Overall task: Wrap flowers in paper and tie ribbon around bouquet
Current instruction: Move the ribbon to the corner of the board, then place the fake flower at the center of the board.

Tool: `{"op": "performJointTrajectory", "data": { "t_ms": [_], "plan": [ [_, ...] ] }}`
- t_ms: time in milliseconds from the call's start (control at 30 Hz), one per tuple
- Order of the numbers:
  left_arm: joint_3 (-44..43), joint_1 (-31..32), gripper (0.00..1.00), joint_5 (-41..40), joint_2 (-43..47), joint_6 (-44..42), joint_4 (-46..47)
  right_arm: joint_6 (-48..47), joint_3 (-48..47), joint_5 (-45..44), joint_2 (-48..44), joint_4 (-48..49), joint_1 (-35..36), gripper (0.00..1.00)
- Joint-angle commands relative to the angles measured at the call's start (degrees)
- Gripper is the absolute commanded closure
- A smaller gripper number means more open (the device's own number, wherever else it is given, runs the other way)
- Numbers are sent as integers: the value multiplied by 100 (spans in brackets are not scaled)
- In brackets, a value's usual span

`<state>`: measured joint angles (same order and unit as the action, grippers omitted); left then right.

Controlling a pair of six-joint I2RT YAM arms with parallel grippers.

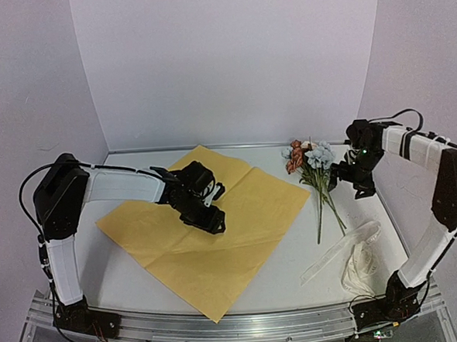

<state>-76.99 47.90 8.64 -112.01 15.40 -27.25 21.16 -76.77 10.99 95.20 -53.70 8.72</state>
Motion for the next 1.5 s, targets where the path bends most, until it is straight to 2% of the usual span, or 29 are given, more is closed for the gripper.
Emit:
{"op": "performJointTrajectory", "data": {
  "t_ms": [0,200,567,833,1133,1467],
  "plan": [
    [-414,-136,29,-60,508,347,-142,-422,-894,460,906,-282,32,2],
    [181,-541,26,-56,1167,591,-211,-638,-1978,529,2057,-634,26,2],
    [490,-747,25,-74,1806,697,-351,-384,-2831,553,3161,-1275,-76,4],
    [387,-790,25,49,1838,710,-351,348,-3178,551,3549,-1638,-82,16],
    [281,-800,25,188,1873,746,-326,1210,-2987,704,3830,-1616,-81,34],
    [461,-830,26,342,1778,883,-99,1709,-1841,730,3158,-1222,166,59]
  ]
}}
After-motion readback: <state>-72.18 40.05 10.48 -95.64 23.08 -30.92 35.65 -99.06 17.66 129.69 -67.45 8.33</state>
